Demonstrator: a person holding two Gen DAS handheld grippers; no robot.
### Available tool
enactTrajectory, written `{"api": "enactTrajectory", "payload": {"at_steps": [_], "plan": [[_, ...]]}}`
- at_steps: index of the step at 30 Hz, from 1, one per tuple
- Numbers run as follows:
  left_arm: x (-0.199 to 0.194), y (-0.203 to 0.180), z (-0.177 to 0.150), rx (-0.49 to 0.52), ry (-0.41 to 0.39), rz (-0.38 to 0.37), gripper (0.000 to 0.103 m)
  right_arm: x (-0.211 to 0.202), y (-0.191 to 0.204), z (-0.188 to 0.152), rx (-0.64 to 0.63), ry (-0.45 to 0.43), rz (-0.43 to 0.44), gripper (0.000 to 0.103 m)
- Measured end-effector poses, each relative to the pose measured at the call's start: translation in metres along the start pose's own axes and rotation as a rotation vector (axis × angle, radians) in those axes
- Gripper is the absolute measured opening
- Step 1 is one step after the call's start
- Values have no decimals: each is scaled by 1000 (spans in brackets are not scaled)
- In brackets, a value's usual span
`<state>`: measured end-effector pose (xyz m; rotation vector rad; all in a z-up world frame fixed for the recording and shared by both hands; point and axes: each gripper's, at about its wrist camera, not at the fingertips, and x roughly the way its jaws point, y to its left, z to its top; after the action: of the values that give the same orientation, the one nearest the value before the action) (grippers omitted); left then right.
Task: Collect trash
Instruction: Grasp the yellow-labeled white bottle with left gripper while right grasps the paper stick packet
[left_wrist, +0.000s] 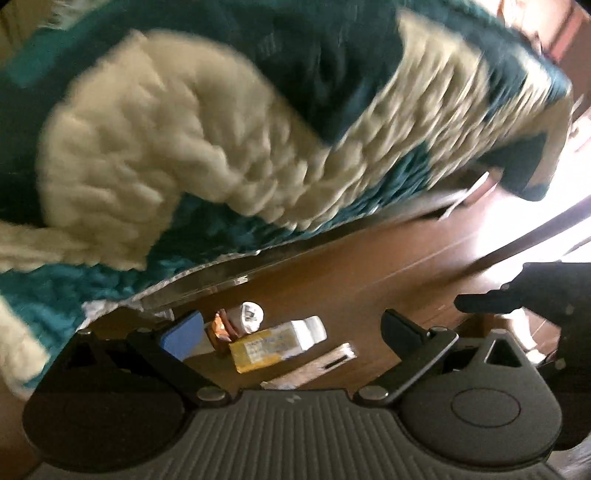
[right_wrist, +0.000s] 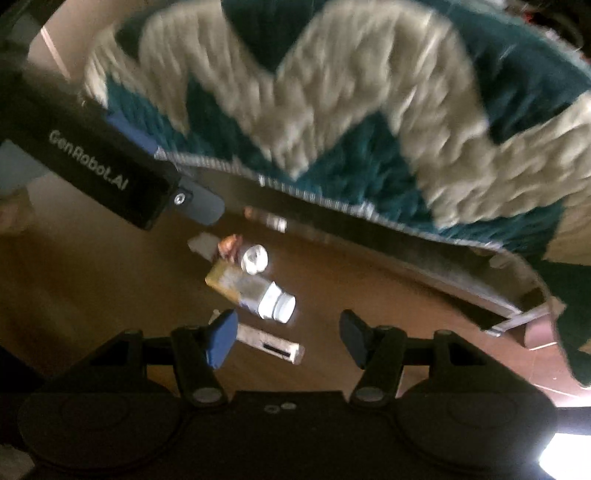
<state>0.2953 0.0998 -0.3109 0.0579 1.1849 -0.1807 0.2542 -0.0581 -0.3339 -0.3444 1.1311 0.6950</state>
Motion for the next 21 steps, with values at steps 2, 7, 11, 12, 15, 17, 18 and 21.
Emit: {"api": "enactTrajectory", "payload": {"at_steps": [2,7,11,12,15,17,18,21], "plan": [[23,2,-3,47,6,7,103,22,-2,-3,-4,38,26,61],[79,10,-18,121,57,-34,103,72,-6,-12,-83,117,64,61],[114,6,-38,249,67,-23,103,105,-5,-19,-192,169,87,61],[122,3,-43,296,70,-21,103,112,-3,-22,-228,180,93,61],[141,-9,-59,460,66,-18,103,134,2,-26,-328,208,111,61],[152,-18,-69,580,52,-8,102,147,6,-29,-383,223,121,61],[157,-22,-74,634,47,-10,102,154,8,-30,-413,230,124,61],[169,-28,-78,714,50,-33,102,171,17,-34,-517,239,141,61]]}}
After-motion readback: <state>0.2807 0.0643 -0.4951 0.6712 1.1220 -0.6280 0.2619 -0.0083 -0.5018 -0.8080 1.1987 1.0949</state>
